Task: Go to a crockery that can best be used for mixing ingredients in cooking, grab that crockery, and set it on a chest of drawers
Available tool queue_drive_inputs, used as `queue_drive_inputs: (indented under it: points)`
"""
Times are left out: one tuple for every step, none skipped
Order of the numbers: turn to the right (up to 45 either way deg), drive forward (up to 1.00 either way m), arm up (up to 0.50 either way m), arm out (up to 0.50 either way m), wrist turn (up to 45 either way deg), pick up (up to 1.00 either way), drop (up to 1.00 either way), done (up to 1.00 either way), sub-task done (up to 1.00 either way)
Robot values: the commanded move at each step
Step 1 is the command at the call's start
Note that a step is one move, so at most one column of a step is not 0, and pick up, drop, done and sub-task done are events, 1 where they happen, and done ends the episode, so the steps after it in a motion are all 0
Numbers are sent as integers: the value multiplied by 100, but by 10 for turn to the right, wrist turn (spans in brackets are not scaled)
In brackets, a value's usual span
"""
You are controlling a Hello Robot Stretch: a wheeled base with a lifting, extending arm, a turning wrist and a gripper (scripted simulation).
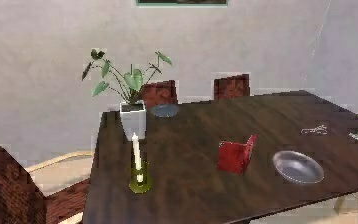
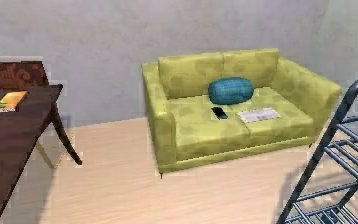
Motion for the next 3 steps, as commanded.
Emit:
queue_drive_inputs:
  points:
    - [270,0,0,0,0,0,0,0,0]
    - [0,20,0,0,0,0,0,0,0]
    - [-450,0,0,0,0,0,0,0,0]
